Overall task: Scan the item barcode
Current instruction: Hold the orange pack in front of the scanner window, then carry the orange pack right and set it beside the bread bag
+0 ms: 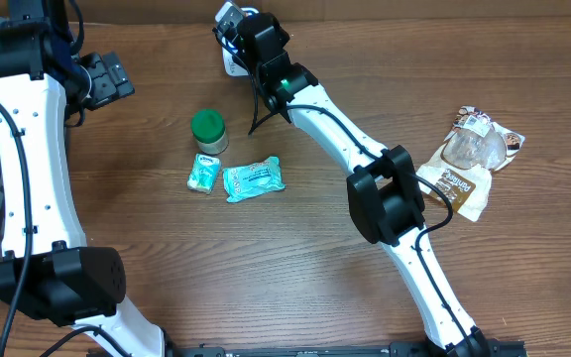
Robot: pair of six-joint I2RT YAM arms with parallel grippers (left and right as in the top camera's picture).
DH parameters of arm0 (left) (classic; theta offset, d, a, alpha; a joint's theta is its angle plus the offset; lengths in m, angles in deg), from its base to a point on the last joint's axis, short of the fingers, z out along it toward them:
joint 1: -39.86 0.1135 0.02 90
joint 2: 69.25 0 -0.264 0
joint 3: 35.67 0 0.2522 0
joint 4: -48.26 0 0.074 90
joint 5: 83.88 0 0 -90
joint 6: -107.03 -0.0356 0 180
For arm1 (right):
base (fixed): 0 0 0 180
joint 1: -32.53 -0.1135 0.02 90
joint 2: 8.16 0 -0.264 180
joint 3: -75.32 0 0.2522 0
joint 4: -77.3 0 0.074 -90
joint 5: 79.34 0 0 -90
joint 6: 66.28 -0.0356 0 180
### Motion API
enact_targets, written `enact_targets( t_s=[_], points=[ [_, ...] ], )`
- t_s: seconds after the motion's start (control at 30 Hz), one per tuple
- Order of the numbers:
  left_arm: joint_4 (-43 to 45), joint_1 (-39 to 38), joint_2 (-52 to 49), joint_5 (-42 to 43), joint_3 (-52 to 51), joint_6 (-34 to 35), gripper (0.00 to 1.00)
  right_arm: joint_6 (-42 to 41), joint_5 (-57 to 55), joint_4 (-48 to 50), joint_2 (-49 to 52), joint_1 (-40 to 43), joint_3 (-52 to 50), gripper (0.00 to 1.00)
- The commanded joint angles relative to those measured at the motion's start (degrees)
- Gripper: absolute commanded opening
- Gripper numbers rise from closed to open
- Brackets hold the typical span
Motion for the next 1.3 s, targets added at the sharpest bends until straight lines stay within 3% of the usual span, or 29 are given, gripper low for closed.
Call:
enact_targets(
  t_s=[0.0,0.3,0.57,0.67,0.77,0.83,1.0,1.1,1.27],
  points=[
    [0.02,-0.13,-0.55,-0.48,0.15,-0.20,1.00,1.40,1.01,-0.17,-0.33,-0.55,0.44,0.04],
    [0.02,-0.13,-0.55,-0.48,0.15,-0.17,1.00,4.81,0.50,-3.26,-0.70,-0.61,0.46,0.04],
    [0.02,-0.13,-0.55,-0.50,0.17,-0.17,0.99,5.09,0.28,-9.97,-10.23,-0.61,0.46,0.04],
    [0.02,-0.13,-0.55,-0.48,0.15,-0.17,1.00,-3.85,0.35,-15.91,-15.56,-0.59,0.50,0.04],
    [0.02,-0.13,-0.55,-0.48,0.15,-0.20,1.00,-19.63,2.69,-26.51,-22.69,-0.59,0.57,0.04],
    [0.02,-0.13,-0.55,-0.48,0.15,-0.20,0.99,-34.16,8.48,-37.73,-29.40,-0.13,0.57,0.04],
    [0.02,-0.13,-0.55,-0.48,0.15,-0.20,1.00,-52.04,20.39,-57.31,-37.33,5.29,0.57,0.04],
    [0.02,-0.13,-0.55,-0.50,0.15,-0.20,1.00,-57.75,21.35,-68.24,-37.16,10.60,0.37,0.04],
    [0.02,-0.13,-0.55,-0.48,0.15,-0.17,0.99,-58.40,21.40,-74.71,-34.05,17.64,-2.19,0.04]
  ],
)
